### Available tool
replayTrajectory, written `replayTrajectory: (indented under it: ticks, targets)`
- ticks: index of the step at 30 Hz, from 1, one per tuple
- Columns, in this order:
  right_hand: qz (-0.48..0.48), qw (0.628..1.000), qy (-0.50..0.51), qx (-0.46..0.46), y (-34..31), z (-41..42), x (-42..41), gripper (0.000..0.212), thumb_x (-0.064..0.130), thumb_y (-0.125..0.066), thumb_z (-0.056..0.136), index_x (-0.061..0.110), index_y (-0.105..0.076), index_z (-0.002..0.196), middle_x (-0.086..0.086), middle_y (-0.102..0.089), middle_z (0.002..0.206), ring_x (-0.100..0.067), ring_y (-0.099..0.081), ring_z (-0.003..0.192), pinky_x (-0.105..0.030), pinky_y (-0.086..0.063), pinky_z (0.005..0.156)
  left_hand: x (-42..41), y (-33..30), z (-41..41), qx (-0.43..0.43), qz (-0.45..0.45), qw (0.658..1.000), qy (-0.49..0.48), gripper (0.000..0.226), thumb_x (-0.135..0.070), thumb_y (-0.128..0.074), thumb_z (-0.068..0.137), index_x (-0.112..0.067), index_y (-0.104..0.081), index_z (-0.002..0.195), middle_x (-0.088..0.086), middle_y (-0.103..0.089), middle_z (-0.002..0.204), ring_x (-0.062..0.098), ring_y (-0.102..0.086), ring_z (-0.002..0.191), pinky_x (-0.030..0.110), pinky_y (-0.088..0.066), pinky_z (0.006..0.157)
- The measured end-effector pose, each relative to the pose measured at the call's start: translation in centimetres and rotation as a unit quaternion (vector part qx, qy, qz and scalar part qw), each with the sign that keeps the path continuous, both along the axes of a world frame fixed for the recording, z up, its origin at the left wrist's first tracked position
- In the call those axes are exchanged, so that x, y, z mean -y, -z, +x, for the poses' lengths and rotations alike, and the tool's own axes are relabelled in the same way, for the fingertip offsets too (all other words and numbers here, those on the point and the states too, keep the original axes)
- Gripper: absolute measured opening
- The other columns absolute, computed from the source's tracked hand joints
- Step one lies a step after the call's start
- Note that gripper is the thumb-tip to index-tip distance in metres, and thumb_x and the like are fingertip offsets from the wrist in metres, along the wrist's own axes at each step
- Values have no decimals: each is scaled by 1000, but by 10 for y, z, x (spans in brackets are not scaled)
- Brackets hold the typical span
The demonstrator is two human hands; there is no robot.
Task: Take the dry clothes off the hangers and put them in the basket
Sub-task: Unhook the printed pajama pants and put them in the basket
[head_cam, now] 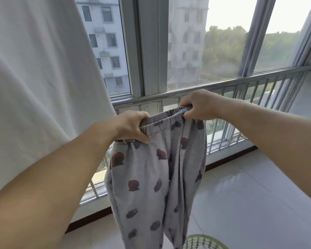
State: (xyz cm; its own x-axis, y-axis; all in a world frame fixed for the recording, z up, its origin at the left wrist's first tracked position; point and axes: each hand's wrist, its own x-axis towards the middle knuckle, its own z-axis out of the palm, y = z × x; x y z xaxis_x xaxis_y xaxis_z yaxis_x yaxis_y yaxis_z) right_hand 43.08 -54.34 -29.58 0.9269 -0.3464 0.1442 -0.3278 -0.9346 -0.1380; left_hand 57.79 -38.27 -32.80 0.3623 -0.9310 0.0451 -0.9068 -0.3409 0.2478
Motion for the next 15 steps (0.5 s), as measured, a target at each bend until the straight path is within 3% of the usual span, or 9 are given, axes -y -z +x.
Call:
replayTrajectory:
  ticks: [3,7,9,13,15]
  targets:
    - [-16,1000,0,-24,8,-2,3,9,16,-55,79,9,-61,76,-2,-56,70,-18,-47,66,-35,-44,64,0,12,6,22,6,1000,-10,34,-25,-78,70,-20,-57,96,-3,-55,88,17,-52,84,24,-36,71]
    - [-8,999,2,-52,16,-11,10,16,20,-57,83,26,-55,69,7,-53,69,-8,-45,64,-26,-36,57,7,21,10,39,14,999,-21,24,-24,-74,73,-22,-54,85,-2,-55,84,19,-51,81,32,-45,74]
    - [13,999,15,-44,18,-19,17,9,24,-62,83,27,-57,76,8,-55,74,-11,-48,69,-26,-37,59,10,22,11,66,13,997,-26,23,-26,-72,75,-27,-51,84,-4,-52,82,20,-50,82,35,-47,75]
    - [17,999,43,-27,26,-30,30,11,31,-69,77,24,-61,79,1,-66,76,-9,-52,66,-26,-38,59,18,25,11,100,-1,994,-33,22,-25,-67,78,-25,-56,98,-4,-54,89,19,-49,85,38,-49,79]
    - [20,998,58,-19,28,-35,34,14,32,-70,76,25,-58,77,3,-61,73,-12,-51,69,-27,-37,60,21,26,9,94,-5,995,-32,25,-25,-67,78,-24,-57,101,-3,-55,91,20,-51,86,40,-50,80]
